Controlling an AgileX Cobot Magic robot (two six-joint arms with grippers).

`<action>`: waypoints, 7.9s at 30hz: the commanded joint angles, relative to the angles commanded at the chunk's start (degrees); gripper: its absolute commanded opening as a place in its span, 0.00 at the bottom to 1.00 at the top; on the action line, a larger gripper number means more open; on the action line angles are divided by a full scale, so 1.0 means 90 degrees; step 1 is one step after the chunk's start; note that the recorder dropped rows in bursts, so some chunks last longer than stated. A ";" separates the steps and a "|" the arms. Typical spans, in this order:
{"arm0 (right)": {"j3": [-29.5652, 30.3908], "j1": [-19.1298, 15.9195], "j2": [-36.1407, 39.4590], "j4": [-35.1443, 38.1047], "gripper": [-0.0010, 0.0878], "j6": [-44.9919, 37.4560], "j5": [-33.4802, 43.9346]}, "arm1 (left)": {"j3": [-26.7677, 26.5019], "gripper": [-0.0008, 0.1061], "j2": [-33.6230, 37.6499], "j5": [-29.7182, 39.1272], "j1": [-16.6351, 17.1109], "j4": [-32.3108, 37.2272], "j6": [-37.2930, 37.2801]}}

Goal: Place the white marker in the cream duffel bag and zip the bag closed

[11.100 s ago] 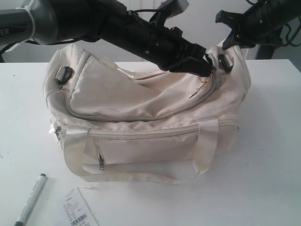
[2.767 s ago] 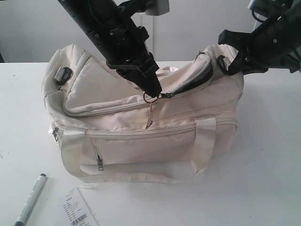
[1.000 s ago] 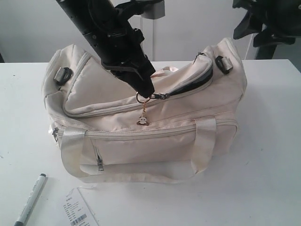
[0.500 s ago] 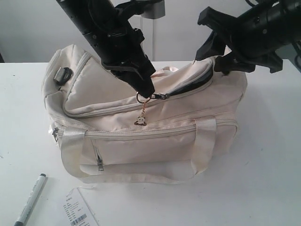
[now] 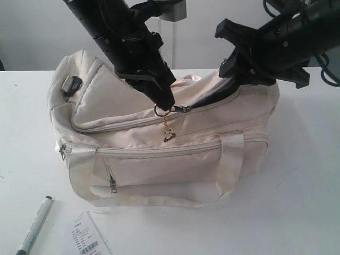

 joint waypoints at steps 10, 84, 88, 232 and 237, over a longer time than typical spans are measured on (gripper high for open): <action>0.0000 0.0000 0.0000 -0.0311 0.01 -0.0017 -0.0114 | 0.0000 0.01 0.0000 0.0151 0.0000 0.0000 0.0000; 0.0000 0.0000 0.0000 -0.0742 0.01 0.0021 -0.0037 | 0.0958 0.01 -0.0735 0.0151 0.0000 0.1937 -0.0377; 0.0000 0.0000 0.0000 -0.0754 0.01 0.0021 -0.0049 | 0.0958 0.01 -0.0735 0.0151 0.0014 0.2070 -0.0404; -0.0208 0.2383 0.0543 0.1997 0.78 -1.1812 -0.0361 | 0.1623 0.01 -0.1770 0.0151 0.0014 0.4017 -0.1063; -0.0208 0.2538 0.0932 0.1913 0.78 -1.1756 -0.0861 | 0.1623 0.01 -0.1770 0.0151 0.0014 0.4017 -0.1063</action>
